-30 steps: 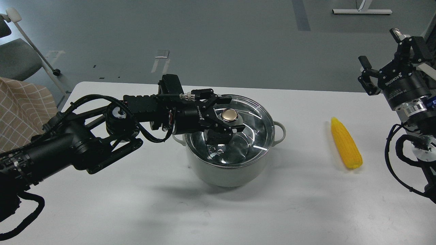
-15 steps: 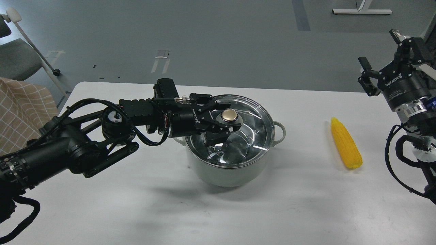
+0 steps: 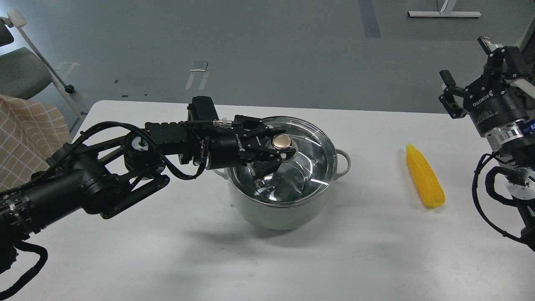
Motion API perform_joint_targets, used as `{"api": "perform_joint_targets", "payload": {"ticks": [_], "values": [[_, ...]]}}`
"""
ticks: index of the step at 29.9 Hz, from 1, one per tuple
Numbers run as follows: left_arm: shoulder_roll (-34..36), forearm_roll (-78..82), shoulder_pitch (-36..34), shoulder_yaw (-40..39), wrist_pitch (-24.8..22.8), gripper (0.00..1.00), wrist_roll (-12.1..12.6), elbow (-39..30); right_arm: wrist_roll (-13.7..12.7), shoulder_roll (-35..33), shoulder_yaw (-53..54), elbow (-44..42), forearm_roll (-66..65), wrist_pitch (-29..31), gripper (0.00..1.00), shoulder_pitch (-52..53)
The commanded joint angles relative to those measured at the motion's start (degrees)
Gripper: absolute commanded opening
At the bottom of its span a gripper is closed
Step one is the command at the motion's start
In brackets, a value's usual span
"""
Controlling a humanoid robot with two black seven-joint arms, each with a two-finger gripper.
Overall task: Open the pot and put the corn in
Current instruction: 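Lift the glass lid off the pot with the left gripper, then move the lid beside the pot and lower it onto the table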
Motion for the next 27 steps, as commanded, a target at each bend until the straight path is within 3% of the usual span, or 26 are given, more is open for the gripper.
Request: {"api": "perform_joint_targets", "payload": {"ticks": [1,3,15,21,27], "values": [[0.3,0.0,0.0,-0.1,0.0,0.31,0.0,-0.1,0.0,0.0,0.0,0.0,0.0,0.0,1.0,0.1],[0.5,0.0,-0.1,-0.2,0.0,0.23,0.0,-0.2,0.0,-0.1,0.0,0.0,0.0,-0.1,1.0,0.0],[6.5,-5.6,-4.8,-0.8,-0.2,0.23,0.0,-3.2,0.0,-0.1,0.0,0.0,0.0,-0.1,1.0,0.0],[15.7,-6.8,-5.8,-2.3,0.2,0.24,0.0,-4.8,0.0,-0.1,0.0,0.0,0.0,-0.1,1.0,0.0],[27.0,-6.8,-3.8,-2.1,5.9,0.24,0.0,-7.0,0.0,-0.4,0.0,0.0,0.0,-0.1,1.0,0.0]]}}
